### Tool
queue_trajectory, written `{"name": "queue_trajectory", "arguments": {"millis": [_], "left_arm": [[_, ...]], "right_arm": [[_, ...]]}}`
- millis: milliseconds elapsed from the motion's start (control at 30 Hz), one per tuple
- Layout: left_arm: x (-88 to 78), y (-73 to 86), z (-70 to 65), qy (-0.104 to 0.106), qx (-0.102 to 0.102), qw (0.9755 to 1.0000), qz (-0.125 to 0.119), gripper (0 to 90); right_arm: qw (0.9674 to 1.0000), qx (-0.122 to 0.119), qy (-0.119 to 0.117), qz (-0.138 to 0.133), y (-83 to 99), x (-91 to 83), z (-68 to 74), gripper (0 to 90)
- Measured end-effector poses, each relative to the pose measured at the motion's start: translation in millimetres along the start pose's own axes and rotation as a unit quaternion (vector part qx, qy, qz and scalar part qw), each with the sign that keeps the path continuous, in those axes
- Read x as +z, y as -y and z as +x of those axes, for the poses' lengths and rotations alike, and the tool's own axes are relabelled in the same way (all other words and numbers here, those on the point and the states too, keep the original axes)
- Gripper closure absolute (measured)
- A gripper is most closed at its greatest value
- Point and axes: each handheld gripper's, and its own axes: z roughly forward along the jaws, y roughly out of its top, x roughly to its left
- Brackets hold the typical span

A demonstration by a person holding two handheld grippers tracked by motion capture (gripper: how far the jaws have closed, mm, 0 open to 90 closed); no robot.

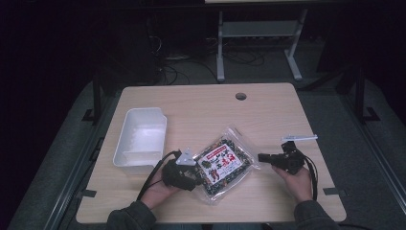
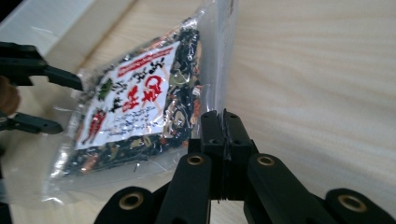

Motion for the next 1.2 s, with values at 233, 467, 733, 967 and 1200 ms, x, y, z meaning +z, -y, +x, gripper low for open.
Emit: {"name": "queue_trajectory", "arguments": {"millis": [233,467,733,967,1200], "left_arm": [[-1.6,-2.8,2.8,0.001,-0.018,0.9997,-0.020,25.8],[-0.7,-7.9,7.6,0.010,-0.037,0.9986,-0.036,21.6],[3.0,-14.2,12.3,0.039,-0.054,0.9961,-0.058,21.4],[7.0,-18.7,14.6,0.071,-0.065,0.9929,-0.070,21.5],[6.1,-19.1,14.3,0.103,-0.068,0.9895,-0.075,34.9]], "right_arm": [[0.9991,-0.025,-0.031,-0.017,-8.2,-26.1,4.1,89.3],[0.9957,-0.057,-0.063,-0.038,-16.3,-49.2,11.2,89.3],[0.9885,-0.103,-0.095,-0.057,-32.7,-78.4,27.0,89.4],[0.9822,-0.133,-0.120,-0.056,-45.2,-85.5,39.2,89.4],[0.9777,-0.138,-0.140,-0.073,-53.0,-80.5,45.4,89.5]]}}
